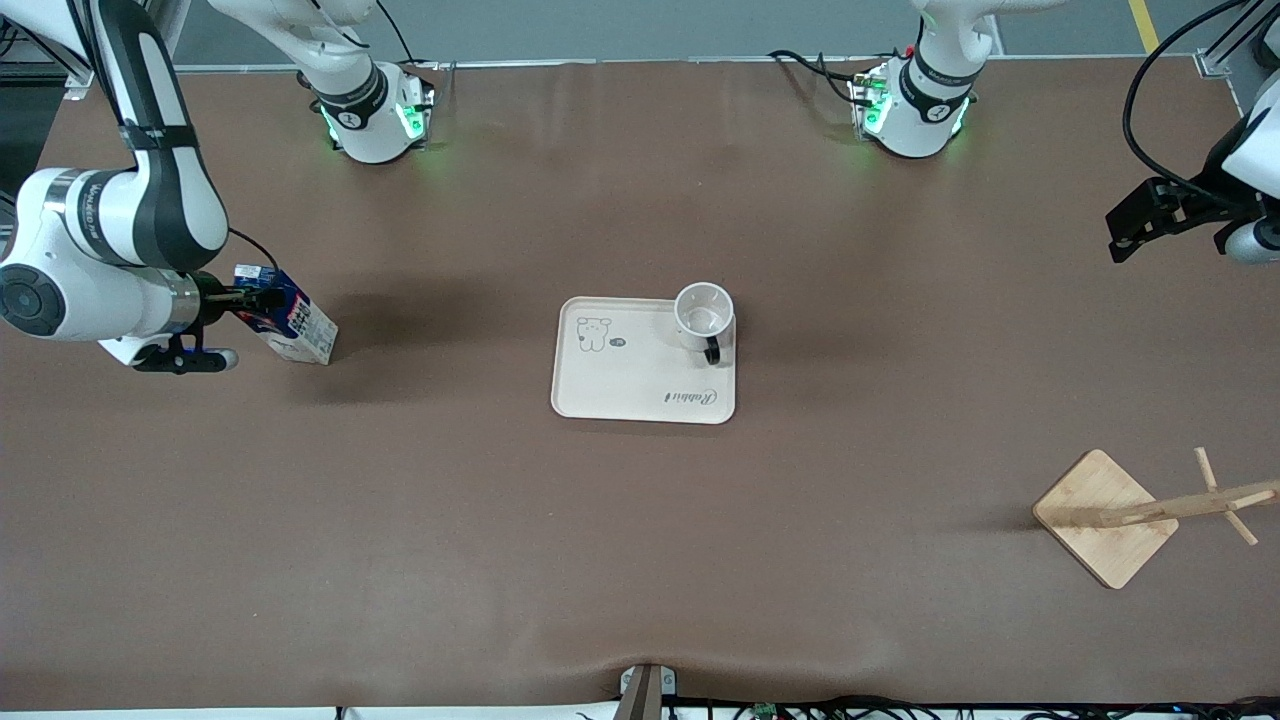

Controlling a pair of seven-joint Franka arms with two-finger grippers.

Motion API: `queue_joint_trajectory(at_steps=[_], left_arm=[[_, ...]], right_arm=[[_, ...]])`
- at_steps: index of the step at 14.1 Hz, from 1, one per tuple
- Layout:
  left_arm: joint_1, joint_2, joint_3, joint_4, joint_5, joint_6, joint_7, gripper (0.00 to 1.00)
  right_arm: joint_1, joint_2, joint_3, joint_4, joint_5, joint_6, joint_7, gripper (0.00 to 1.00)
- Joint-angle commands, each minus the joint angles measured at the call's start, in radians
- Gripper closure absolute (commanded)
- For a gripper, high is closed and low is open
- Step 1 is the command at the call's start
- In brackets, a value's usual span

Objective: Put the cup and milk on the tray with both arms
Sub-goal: 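Close the right gripper around the milk carton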

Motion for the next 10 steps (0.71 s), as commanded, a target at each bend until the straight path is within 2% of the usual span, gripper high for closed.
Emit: queue_joint_trajectory(at_steps=[1, 2, 4, 5, 6, 7, 8, 10], left_arm=[[0.009, -0.021, 0.001, -0.017, -0.018, -0.005, 0.014, 0.00], [0.007, -0.019, 0.001, -0.017, -0.018, -0.004, 0.003, 0.00], [0.007, -0.016, 0.000, -0.017, -0.018, -0.004, -0.001, 0.00], [0.006, -0.016, 0.000, -0.017, -0.018, -0.004, -0.001, 0.00], [0.007, -0.016, 0.000, -0.018, -0.018, -0.004, -0.001, 0.00], [0.007, -0.016, 0.000, -0.018, -0.018, -0.004, 0.000, 0.00], [0.007, -0.016, 0.000, -0.018, -0.018, -0.004, 0.000, 0.00], [0.007, -0.016, 0.000, -0.017, -0.018, -0.004, 0.000, 0.00]], right_arm=[[-0.022, -0.041, 0.006, -0.094, 0.040, 0.066, 0.016, 0.00], [-0.029, -0.040, 0.006, -0.098, 0.064, 0.067, 0.015, 0.02], [-0.029, -0.035, 0.006, -0.106, 0.071, 0.075, 0.015, 0.26], [-0.029, -0.035, 0.006, -0.108, 0.071, 0.080, 0.015, 0.45], [-0.029, -0.035, 0.006, -0.105, 0.069, 0.075, 0.015, 0.72], [-0.027, -0.037, 0.006, -0.100, 0.071, 0.070, 0.015, 0.92], [-0.027, -0.038, 0.006, -0.097, 0.071, 0.067, 0.015, 1.00], [-0.026, -0.037, 0.007, -0.065, 0.071, 0.034, 0.016, 1.00]])
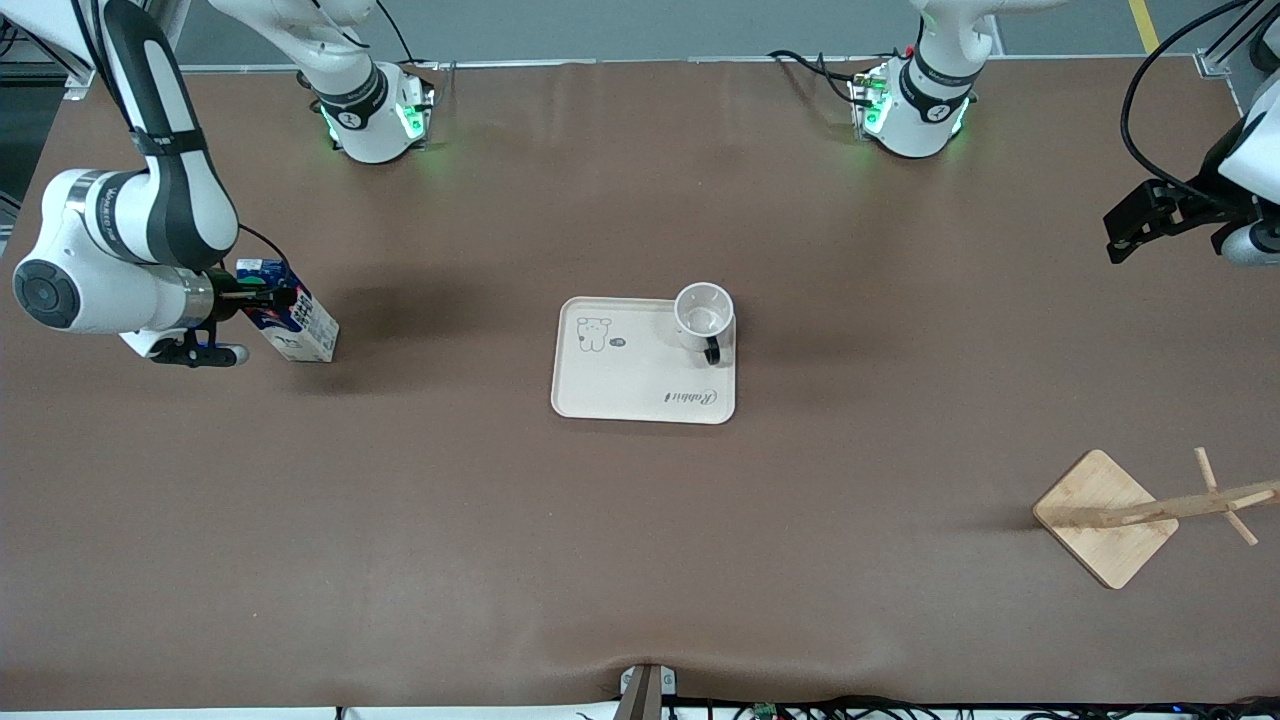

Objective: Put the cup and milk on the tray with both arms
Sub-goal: 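Close the right gripper around the milk carton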

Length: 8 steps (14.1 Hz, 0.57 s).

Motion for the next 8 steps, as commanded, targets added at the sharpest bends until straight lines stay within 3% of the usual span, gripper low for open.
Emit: queue_joint_trajectory(at_steps=[1, 5, 8], left_arm=[[0.007, -0.016, 0.000, -0.012, -0.018, -0.004, 0.003, 0.00], [0.006, -0.016, 0.000, -0.012, -0.018, -0.004, 0.003, 0.00], [0.007, -0.016, 0.000, -0.013, -0.018, -0.004, 0.008, 0.00]], right_arm=[[-0.011, -0.021, 0.012, 0.046, 0.020, -0.068, 0.007, 1.00], [0.027, -0.013, 0.017, 0.189, 0.030, -0.211, 0.042, 1.00], [0.121, -0.012, 0.017, 0.266, 0.053, -0.277, 0.135, 1.00]])
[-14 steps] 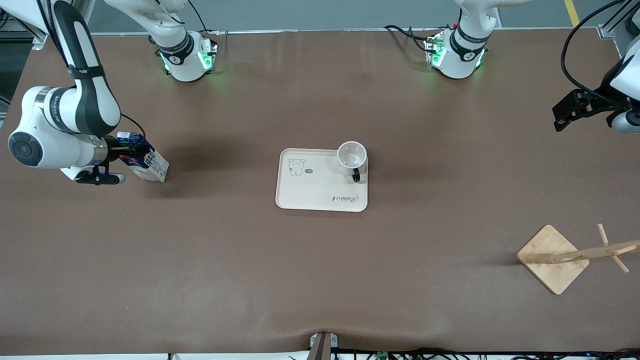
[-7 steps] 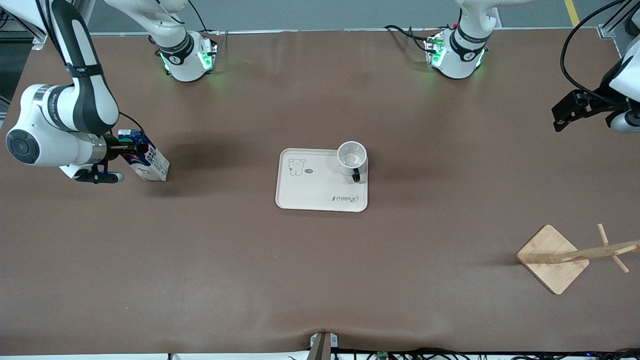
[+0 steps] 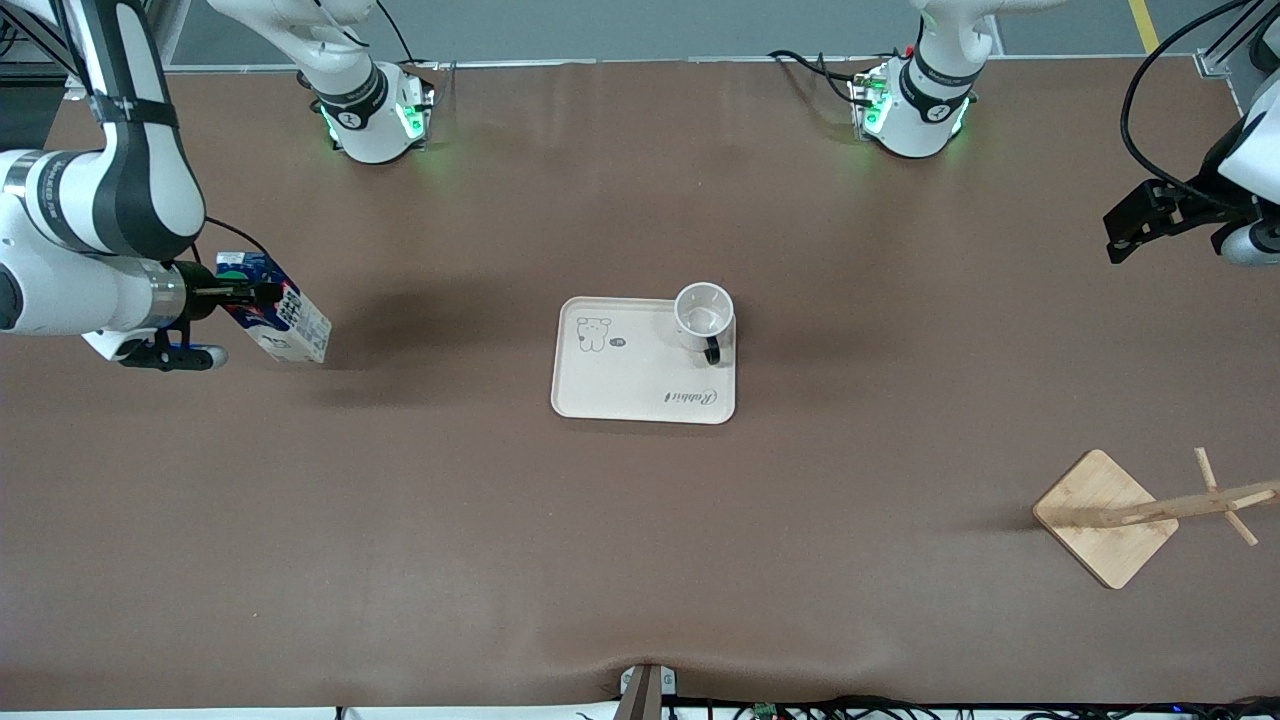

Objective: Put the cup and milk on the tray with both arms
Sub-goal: 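Close the right gripper around the milk carton, then lift the milk carton and carry it onto the tray beside the mug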

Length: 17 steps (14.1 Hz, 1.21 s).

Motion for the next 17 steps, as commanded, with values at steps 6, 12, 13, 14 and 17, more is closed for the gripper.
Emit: queue_joint_trajectory(at_steps=[6, 12, 13, 14, 17], left_arm=[[0.006, -0.015, -0.002, -0.011, -0.020, 0.002, 0.008, 0.00], [0.007, -0.015, 0.000, -0.011, -0.038, 0.004, 0.006, 0.00], [0.007, -0.015, 0.000, -0.011, -0.038, 0.004, 0.006, 0.00], [0.007, -0.015, 0.000, -0.011, -0.038, 0.004, 0.006, 0.00], [0.007, -0.016, 0.000, -0.013, -0.038, 0.003, 0.006, 0.00]], right_arm=[[0.321, 0.070, 0.001, 0.240, 0.098, -0.109, 0.423, 1.00], [0.497, 0.254, 0.001, 0.408, 0.264, -0.109, 0.627, 1.00], [0.525, 0.291, 0.001, 0.449, 0.267, -0.109, 0.670, 1.00], [0.551, 0.326, 0.003, 0.487, 0.271, -0.107, 0.688, 1.00], [0.589, 0.446, 0.003, 0.633, 0.375, -0.107, 0.742, 1.00]])
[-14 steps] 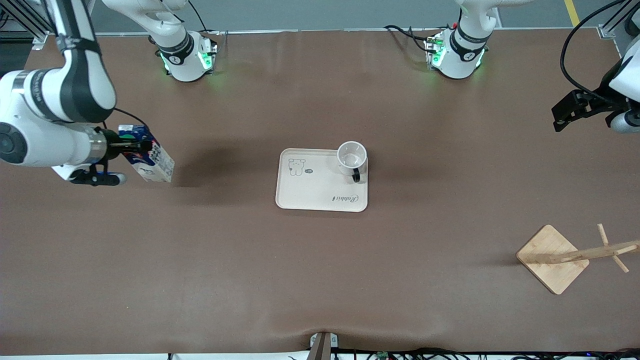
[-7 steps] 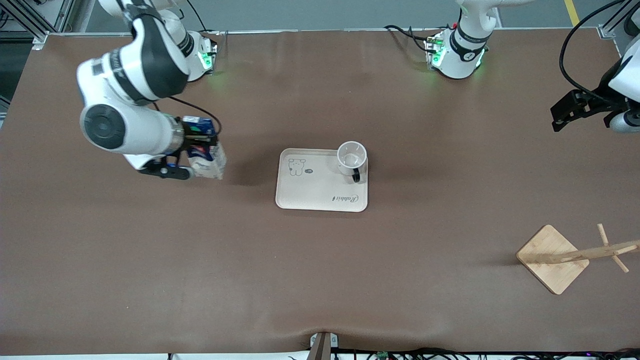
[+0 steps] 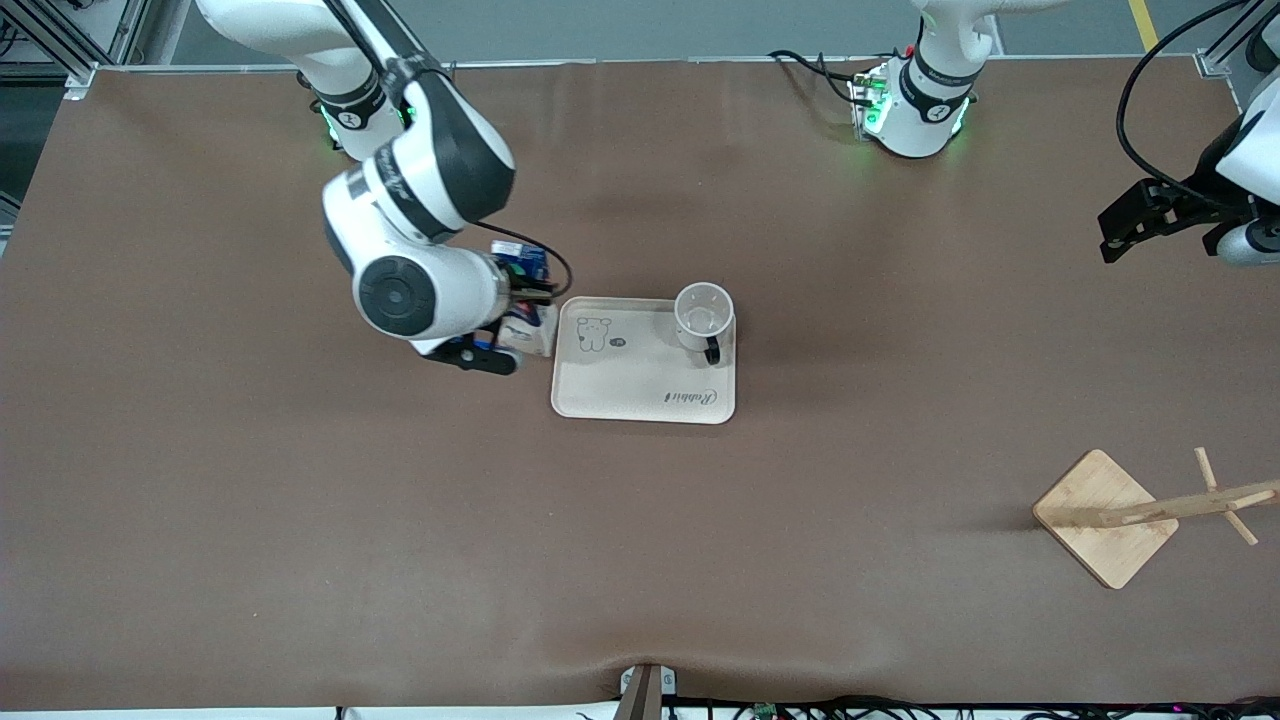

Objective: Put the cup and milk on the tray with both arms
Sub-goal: 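Lift the milk carton and carry it onto the tray beside the mug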

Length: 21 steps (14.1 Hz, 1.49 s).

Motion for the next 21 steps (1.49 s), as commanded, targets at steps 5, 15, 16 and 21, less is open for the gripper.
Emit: queue_joint_trajectory(at_steps=[5, 15, 16, 21], left_arm=[[0.006, -0.013, 0.000, -0.012, -0.015, 0.002, 0.008, 0.00], [0.006, -0.009, 0.000, -0.011, -0.015, 0.002, 0.011, 0.00], [0.006, -0.009, 0.000, -0.011, -0.015, 0.002, 0.011, 0.00], [0.007, -0.013, -0.002, -0.012, -0.015, -0.001, 0.021, 0.00]], right_arm=[[0.098, 0.227, -0.010, 0.246, 0.117, 0.062, 0.084, 1.00], [0.087, 0.254, -0.016, 0.234, 0.057, 0.044, -0.044, 1.00], [0.081, 0.254, -0.016, 0.234, 0.024, 0.044, -0.063, 1.00], [0.069, 0.254, -0.016, 0.218, 0.008, 0.023, -0.094, 1.00]])
